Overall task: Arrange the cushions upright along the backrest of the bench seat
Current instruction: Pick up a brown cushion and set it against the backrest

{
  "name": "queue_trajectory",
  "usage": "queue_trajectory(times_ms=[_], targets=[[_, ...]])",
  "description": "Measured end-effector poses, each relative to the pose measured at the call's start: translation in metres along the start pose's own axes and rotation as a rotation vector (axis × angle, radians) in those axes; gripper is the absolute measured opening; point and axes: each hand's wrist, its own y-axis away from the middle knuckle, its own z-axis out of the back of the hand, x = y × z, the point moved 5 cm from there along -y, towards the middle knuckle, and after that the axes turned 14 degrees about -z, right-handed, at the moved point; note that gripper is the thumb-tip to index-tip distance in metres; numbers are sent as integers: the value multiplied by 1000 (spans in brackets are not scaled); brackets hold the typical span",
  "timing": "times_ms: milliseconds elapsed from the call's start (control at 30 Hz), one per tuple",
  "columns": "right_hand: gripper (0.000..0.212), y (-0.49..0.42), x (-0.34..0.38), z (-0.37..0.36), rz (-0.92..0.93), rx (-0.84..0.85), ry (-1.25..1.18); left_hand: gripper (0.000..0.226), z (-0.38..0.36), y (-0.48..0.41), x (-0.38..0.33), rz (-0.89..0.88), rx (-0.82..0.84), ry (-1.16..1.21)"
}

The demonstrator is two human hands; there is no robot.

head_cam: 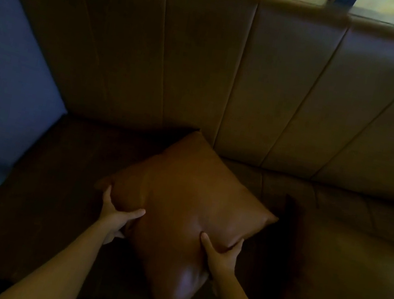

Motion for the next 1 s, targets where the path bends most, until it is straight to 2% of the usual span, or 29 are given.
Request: queue_trajectory(times_ms=[200, 267, 367, 400, 533, 667, 833, 1000], targets=[[120, 12, 2, 11, -159, 15, 94, 121, -1, 14, -8, 126, 41, -159], [101, 13, 6, 19, -184, 32, 123, 117, -3, 21, -14, 171, 43, -221], [59, 29, 25, 30, -165, 35, 171, 107, -12, 37, -32, 182, 47, -251], [53, 38, 34, 32, -161, 31, 190, 103, -17, 44, -41, 180, 58, -258], [71, 73, 68, 41, -176, 1, 163, 93, -36, 68, -78, 170, 117, -240], [60, 106, 103, 52, -112, 20, 133, 82, -60, 91, -113, 75, 159, -275], [69, 144, 130, 88, -66, 0, 89, 76, -105, 126, -146, -14, 217, -292], [69, 153, 142, 157, -38, -11, 68, 72, -172, 168, -155, -59, 342, -305]])
